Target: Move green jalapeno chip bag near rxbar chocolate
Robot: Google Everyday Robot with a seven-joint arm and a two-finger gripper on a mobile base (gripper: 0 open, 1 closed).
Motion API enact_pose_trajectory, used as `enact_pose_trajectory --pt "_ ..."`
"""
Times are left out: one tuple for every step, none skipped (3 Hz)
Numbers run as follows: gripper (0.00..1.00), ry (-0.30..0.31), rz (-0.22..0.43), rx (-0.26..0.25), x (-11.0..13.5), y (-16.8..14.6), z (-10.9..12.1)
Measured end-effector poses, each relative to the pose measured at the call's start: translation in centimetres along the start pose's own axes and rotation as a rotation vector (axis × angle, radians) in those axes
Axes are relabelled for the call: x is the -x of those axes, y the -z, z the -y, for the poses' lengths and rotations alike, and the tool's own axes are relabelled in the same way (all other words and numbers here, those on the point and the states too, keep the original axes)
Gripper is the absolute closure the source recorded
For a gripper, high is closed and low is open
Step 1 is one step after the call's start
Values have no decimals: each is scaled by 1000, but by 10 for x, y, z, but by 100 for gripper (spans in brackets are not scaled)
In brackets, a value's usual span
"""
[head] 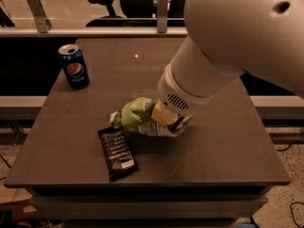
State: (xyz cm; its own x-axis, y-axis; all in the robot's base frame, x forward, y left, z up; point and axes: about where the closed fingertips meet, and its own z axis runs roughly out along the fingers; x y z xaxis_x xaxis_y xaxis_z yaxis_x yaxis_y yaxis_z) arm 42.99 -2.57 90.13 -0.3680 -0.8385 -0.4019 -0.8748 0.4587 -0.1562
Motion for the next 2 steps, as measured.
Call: enact_pose_trajectory --pt "100 -54 16 16 -7 -9 -17" --pt "100 -104 15 26 -16 -17 -28"
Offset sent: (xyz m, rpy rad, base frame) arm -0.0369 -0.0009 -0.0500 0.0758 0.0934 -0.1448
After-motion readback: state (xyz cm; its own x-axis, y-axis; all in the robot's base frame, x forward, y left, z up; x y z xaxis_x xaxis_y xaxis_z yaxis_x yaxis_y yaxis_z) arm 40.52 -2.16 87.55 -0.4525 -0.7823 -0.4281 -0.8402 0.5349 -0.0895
